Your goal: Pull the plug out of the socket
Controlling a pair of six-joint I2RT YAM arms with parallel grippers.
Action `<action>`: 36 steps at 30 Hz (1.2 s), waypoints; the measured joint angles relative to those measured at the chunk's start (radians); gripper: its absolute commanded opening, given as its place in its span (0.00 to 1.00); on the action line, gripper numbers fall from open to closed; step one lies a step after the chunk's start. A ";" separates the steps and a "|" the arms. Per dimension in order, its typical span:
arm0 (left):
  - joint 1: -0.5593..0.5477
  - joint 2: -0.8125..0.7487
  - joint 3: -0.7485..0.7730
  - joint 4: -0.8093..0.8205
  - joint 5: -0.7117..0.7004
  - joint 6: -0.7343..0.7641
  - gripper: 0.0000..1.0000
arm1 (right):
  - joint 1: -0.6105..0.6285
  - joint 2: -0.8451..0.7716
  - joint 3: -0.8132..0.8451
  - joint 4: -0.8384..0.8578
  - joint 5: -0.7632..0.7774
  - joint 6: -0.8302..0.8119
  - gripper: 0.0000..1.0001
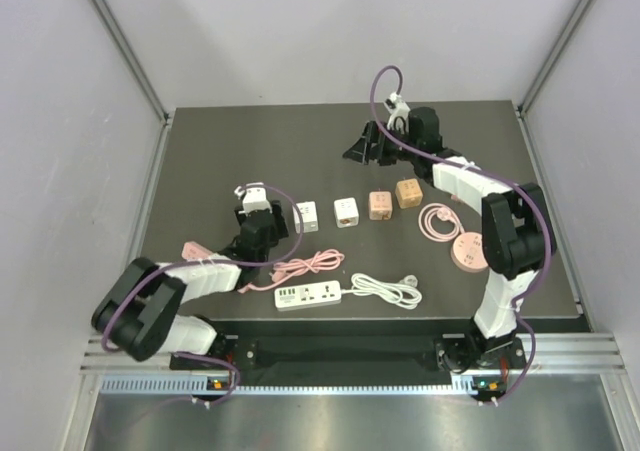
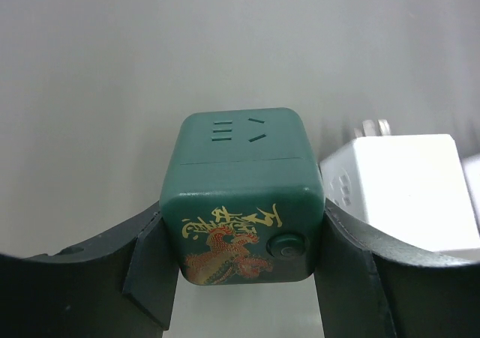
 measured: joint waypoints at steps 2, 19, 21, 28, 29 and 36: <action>-0.014 0.069 -0.010 0.106 -0.043 0.021 0.00 | -0.003 -0.002 -0.014 0.011 -0.003 0.001 0.95; -0.014 0.271 -0.029 0.409 -0.109 0.056 0.15 | -0.010 -0.008 -0.054 0.063 -0.014 0.018 0.94; -0.014 0.293 -0.029 0.423 -0.112 0.053 0.22 | -0.012 -0.008 -0.054 0.064 -0.017 0.019 0.94; -0.014 0.327 -0.029 0.439 -0.114 0.039 0.91 | -0.015 -0.008 -0.066 0.075 -0.026 0.027 0.94; -0.014 0.327 -0.029 0.442 -0.115 0.033 0.91 | -0.015 -0.008 -0.066 0.077 -0.029 0.028 0.94; -0.014 0.291 -0.029 0.425 -0.113 0.014 0.98 | -0.016 -0.008 -0.066 0.090 -0.039 0.037 0.94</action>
